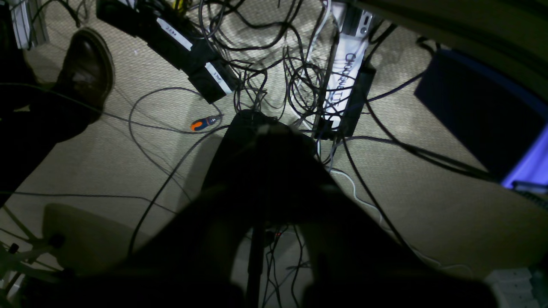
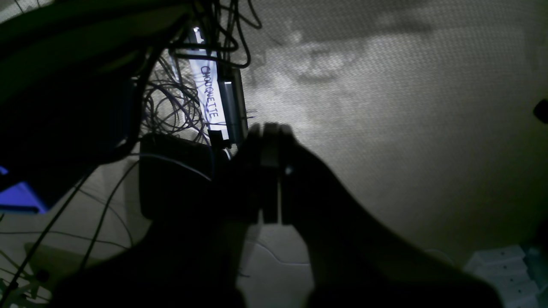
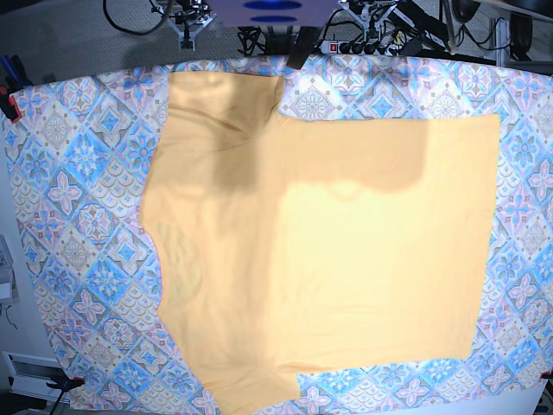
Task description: Fold the T-shirt properly
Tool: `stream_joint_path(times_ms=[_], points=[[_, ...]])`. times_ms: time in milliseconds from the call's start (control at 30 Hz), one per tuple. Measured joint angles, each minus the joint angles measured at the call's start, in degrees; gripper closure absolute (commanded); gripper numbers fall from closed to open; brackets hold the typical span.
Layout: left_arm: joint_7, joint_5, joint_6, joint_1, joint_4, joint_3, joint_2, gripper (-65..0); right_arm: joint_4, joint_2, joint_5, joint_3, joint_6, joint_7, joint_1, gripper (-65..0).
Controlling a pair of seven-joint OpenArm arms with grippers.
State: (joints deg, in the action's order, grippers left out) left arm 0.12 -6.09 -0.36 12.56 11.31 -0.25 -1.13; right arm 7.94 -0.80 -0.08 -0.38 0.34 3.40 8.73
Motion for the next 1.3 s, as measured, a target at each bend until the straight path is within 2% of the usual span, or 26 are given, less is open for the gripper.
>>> stream_joint_path(times_ms=[633, 833, 1000, 1300], points=[[-0.2, 0.0, 0.0, 0.9, 0.2, 0.0, 0.0, 0.0, 0.0, 0.0, 0.0, 0.0, 0.0, 0.1, 0.3, 0.0], [-0.7, 0.0, -0.3, 3.8, 0.3, 0.0, -0.7, 0.0, 6.5, -0.2, 0.0, 0.0, 0.0, 0.0, 6.1, 0.0], [-8.2, 0.0, 0.2, 7.7, 0.3, 0.0, -2.5, 0.0, 12.9, -1.5, -0.1, -0.1, 0.0, -0.4, 11.5, 0.0], [-16.5, 0.0, 0.2, 12.0, 0.4, 0.0, -5.1, 0.0, 27.8, -3.2, -0.2, -0.1, 0.0, -0.5, 21.5, 0.0]])
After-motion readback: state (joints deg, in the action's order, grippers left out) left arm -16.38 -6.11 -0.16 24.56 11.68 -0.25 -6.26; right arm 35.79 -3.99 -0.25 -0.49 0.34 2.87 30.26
